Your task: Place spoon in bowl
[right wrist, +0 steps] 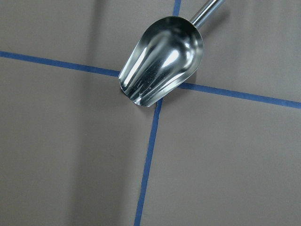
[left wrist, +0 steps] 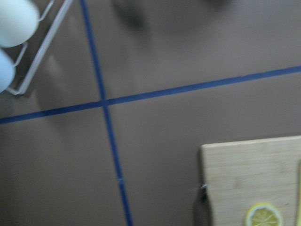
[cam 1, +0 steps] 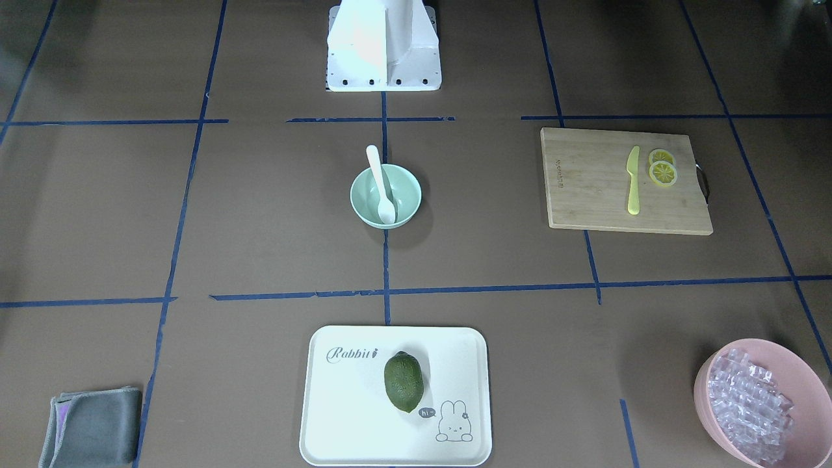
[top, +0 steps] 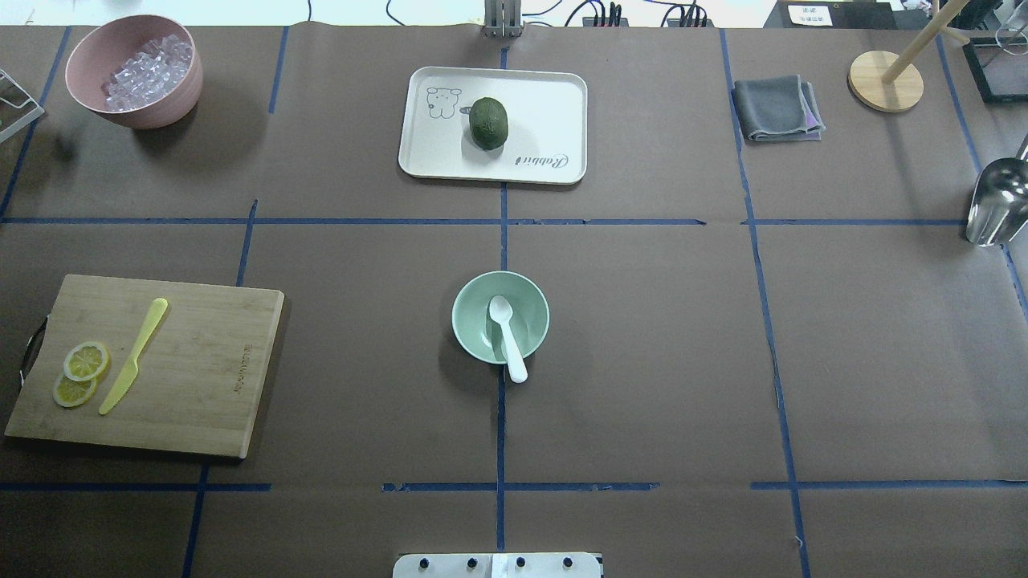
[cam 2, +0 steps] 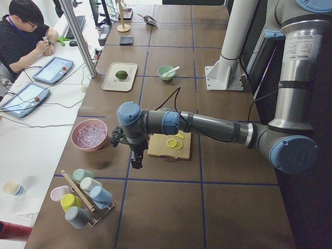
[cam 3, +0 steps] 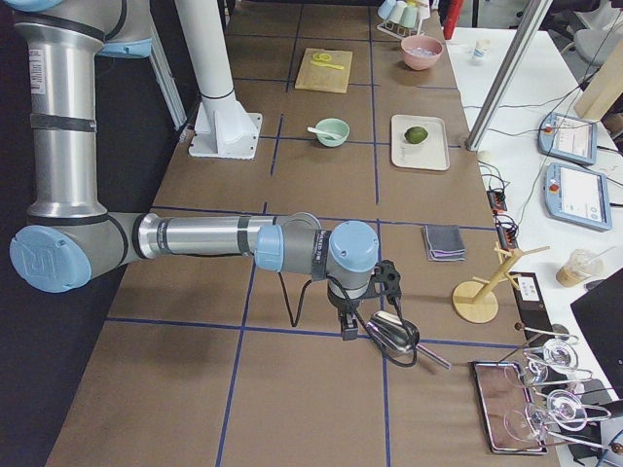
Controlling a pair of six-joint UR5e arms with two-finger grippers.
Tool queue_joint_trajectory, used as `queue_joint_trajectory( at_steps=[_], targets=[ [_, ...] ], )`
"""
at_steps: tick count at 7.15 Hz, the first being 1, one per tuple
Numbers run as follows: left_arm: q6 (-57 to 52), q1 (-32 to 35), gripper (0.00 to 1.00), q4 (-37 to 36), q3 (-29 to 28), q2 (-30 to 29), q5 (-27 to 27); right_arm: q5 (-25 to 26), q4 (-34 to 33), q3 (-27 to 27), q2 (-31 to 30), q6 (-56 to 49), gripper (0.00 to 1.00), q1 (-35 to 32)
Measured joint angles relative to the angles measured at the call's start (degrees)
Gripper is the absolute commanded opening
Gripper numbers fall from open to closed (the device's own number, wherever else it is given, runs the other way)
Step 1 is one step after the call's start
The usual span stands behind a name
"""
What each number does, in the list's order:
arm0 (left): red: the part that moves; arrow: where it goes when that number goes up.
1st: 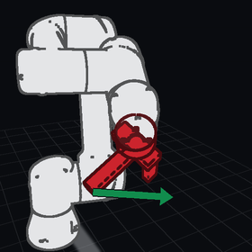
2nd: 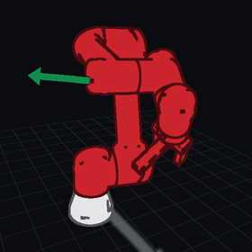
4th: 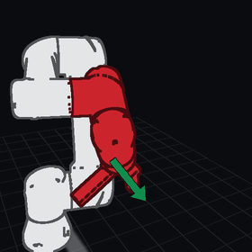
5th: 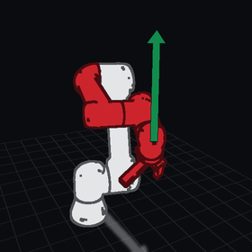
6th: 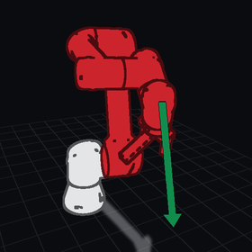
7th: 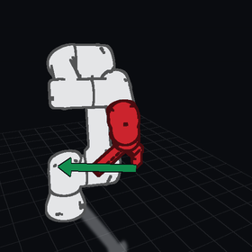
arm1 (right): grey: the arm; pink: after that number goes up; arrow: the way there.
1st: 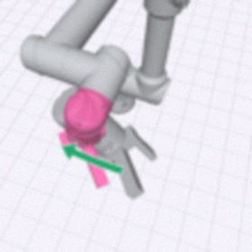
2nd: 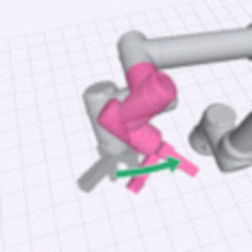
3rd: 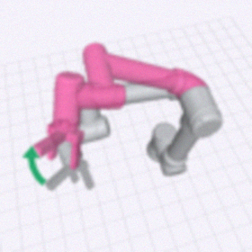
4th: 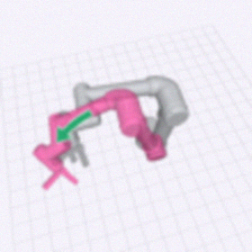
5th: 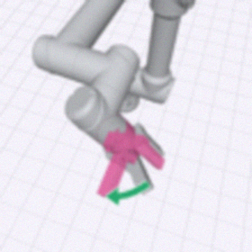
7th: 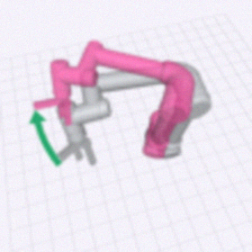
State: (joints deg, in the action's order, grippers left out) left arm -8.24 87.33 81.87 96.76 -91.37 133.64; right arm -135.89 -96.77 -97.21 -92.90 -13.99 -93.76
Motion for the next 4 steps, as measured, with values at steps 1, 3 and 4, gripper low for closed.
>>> queue_joint_trajectory(
  at_steps=[1, 3, 4],
  targets=[
    [-1.66, 1.39, 1.0, 0.41, -1.87, 0.5, 0.02, -0.09, 0.0, 0.09, -0.05, 0.1, 1.0, -0.02],
    [-2.18, 2.9, 1.0, 2.52, -4.77, 2.19, 0.14, -0.22, 0.0, 0.21, -0.12, 0.13, 1.0, -0.02],
    [-2.07, 3.74, 1.0, 3.06, -5.34, 2.68, 0.14, -0.22, 0.0, 0.25, -0.12, 0.11, 1.0, -0.02]
  ],
)
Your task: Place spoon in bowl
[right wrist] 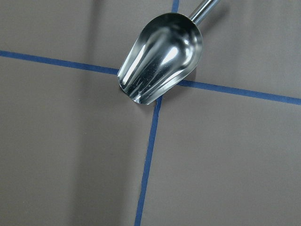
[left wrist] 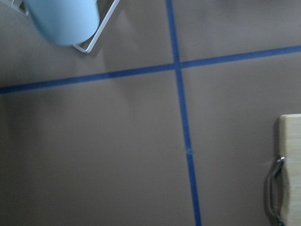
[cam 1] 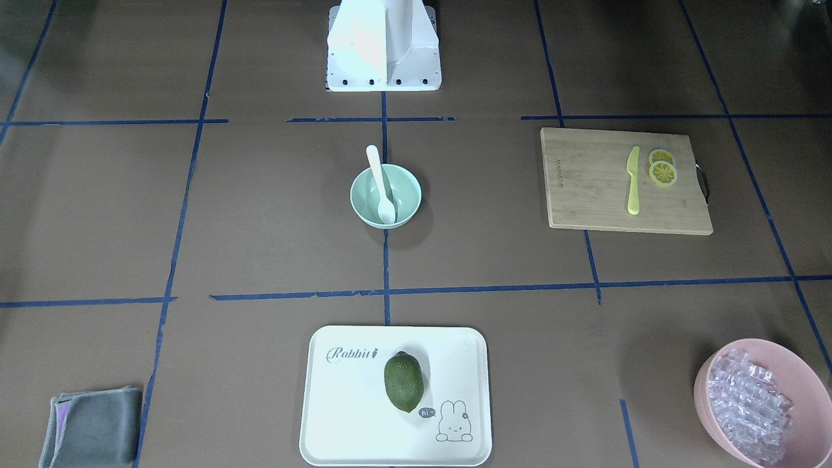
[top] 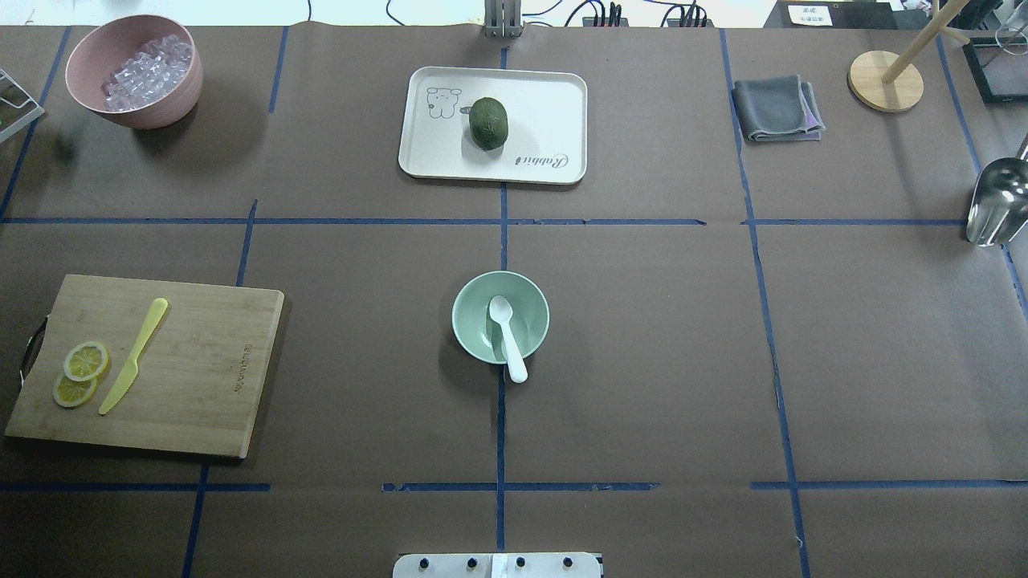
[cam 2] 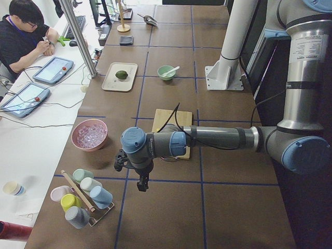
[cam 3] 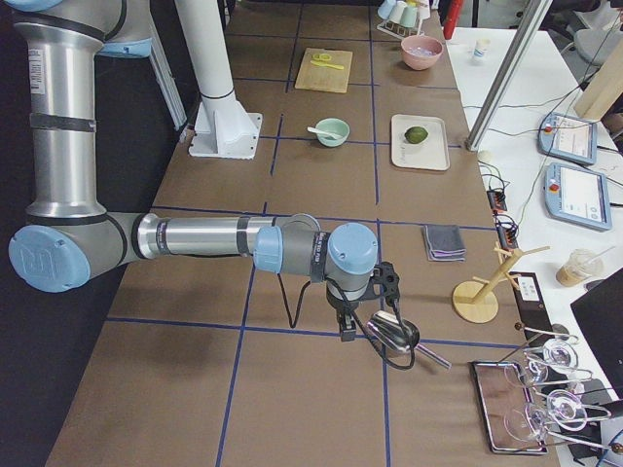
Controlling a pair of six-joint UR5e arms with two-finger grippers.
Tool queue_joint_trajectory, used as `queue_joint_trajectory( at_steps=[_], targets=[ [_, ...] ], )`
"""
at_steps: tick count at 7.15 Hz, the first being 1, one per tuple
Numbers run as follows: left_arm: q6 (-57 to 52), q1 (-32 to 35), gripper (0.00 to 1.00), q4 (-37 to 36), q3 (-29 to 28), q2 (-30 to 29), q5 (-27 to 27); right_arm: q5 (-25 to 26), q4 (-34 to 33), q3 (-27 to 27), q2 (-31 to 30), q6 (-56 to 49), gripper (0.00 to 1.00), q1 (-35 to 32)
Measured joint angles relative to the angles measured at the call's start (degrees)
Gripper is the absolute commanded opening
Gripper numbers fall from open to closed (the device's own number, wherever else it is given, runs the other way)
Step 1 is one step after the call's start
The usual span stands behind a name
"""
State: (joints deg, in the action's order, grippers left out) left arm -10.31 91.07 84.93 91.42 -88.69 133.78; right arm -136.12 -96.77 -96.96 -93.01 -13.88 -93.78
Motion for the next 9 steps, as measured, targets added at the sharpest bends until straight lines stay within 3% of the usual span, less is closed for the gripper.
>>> queue_joint_trajectory(
  at_steps=[9],
  targets=[
    [0.47, 2.26, 1.0, 0.22, -0.13, -0.25, 0.01, 0.11, 0.0, 2.07, 0.16, 0.01, 1.0, 0.0]
  ],
)
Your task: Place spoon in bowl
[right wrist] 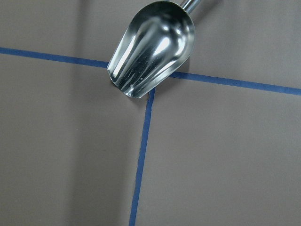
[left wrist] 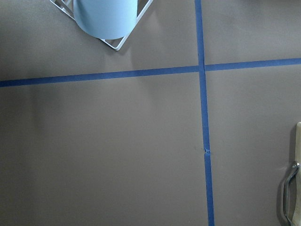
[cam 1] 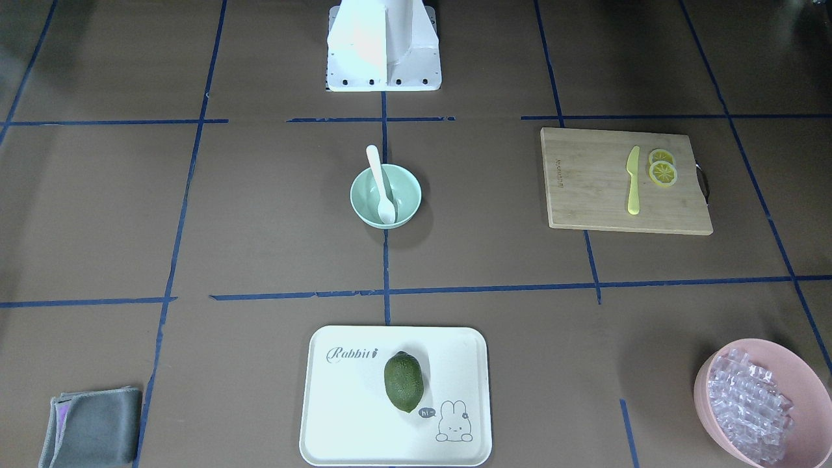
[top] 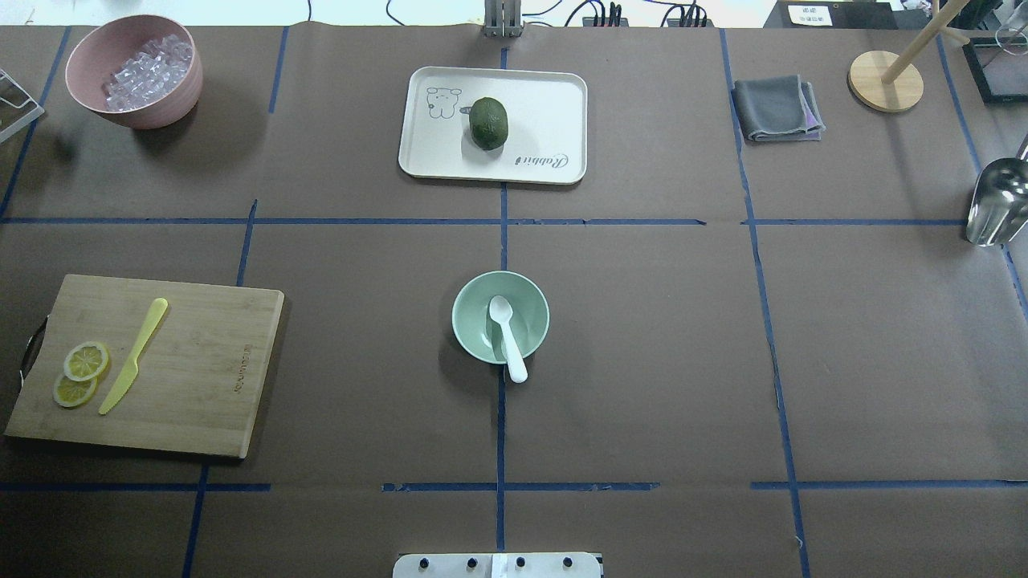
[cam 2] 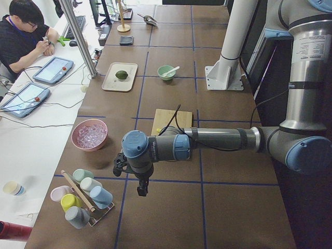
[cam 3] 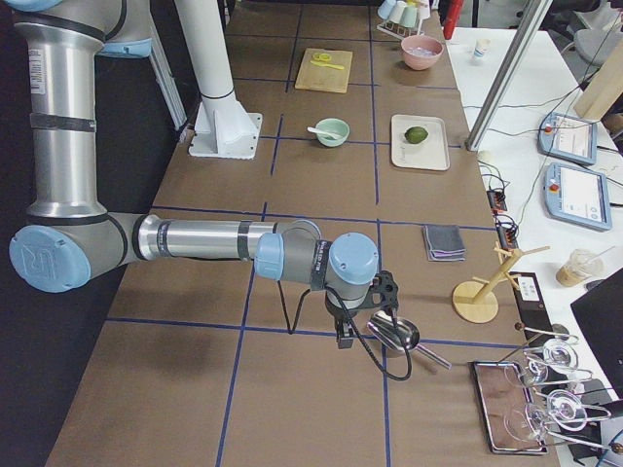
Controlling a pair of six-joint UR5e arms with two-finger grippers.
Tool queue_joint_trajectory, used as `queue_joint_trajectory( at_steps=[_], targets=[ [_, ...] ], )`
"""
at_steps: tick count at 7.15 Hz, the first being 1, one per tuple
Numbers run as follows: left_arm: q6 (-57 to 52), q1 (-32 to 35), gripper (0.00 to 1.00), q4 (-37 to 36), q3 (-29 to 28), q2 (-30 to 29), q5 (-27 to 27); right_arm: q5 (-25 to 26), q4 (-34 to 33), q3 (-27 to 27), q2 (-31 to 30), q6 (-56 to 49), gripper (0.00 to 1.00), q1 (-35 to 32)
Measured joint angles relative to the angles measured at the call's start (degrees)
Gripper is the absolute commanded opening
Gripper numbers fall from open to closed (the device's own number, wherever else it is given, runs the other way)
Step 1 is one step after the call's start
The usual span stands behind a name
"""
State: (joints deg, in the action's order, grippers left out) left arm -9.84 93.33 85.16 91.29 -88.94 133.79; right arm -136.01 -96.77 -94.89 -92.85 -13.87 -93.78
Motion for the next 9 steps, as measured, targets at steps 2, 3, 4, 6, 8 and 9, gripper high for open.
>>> queue_joint_trajectory(
  at_steps=[2, 3, 4, 6, 8, 9],
  targets=[
    [-0.06, -0.01, 1.0, 0.05, 0.01, 0.0, 0.05, 0.03, 0.18, 0.1, 0.09, 1.85, 1.0, 0.0],
    [-0.06, -0.01, 1.0, 0.03, 0.11, 0.0, 0.06, 0.06, 1.46, 0.27, 0.04, 4.01, 1.0, 0.0],
    [-0.05, -0.01, 1.0, 0.02, 0.22, 0.01, 0.05, 0.12, 3.72, 0.71, -0.12, 6.94, 1.0, 0.05],
    [-0.08, -0.02, 1.0, 0.01, 0.41, 0.08, 0.03, 0.16, 6.96, 1.26, -0.35, 10.89, 1.0, 0.14],
    [-0.09, -0.01, 1.0, 0.01, 0.44, 0.07, 0.02, 0.0, 7.57, 1.28, -0.34, 11.44, 1.0, 0.17],
    [-0.09, -0.02, 1.0, 0.01, 0.39, 0.04, 0.0, -0.01, 7.62, 1.29, -0.33, 11.45, 1.0, 0.17]
  ],
)
